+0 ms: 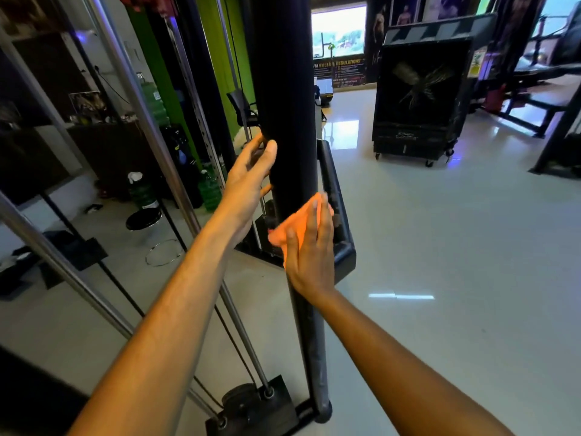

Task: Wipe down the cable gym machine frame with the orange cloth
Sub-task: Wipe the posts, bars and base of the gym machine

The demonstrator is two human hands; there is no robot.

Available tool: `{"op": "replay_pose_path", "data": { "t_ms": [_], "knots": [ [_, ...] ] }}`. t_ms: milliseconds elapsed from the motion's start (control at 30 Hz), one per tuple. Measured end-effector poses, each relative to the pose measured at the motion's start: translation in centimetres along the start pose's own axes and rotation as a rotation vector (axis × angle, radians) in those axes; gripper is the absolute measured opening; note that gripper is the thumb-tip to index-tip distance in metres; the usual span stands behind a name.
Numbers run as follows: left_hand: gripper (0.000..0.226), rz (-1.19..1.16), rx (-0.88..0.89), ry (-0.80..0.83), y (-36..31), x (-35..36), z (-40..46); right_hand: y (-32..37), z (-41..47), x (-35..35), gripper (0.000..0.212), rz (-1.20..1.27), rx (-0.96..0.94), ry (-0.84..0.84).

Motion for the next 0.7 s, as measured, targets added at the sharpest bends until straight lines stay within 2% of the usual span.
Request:
{"op": "replay_pose_path", "data": {
  "t_ms": [100, 200, 367, 467, 533, 700],
  "knots": [
    [0.066, -0.03, -0.016, -0.015, 0.7, 0.2, 0.1, 2.2, 3.8, -1.0, 0.077, 0.03, -0.003, -0.064],
    [0.066, -0.065, -0.034, -0.035, 2.2, 0.4, -0.2, 1.6, 2.6, -0.7, 0.08, -0.034, -0.032, -0.056],
    [0.063, -0.121, -0.082, -0.073, 6.2, 1.1, -1.5, -4.9, -8.0, 1.7, 0.103, -0.273, -0.013, 0.13],
    [0.066, -0.123, -0.09, -0.096, 8.3, 1.7, -2.5, -6.8, -11.0, 2.5, 0.099, -0.337, -0.043, 0.227],
    [0.065, -0.117, -0.091, -0.112, 9.2, 2.0, -3.0, -6.2, -9.8, 2.3, 0.099, -0.301, -0.034, 0.201],
    [0.064, -0.105, -0.097, -0.113, 10.1, 1.9, -3.2, -3.0, -4.3, 1.2, 0.074, -0.108, 0.018, 0.027]
  ]
}}
Point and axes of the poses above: each hand's wrist, its own z-axis towards the middle knuckle, its own x-axis out of the palm, y = z × x, the point moved 4 cm from there along z, towards the middle knuckle, and after that the axes turned 2 degrees about -x, right-handed, at the moved point
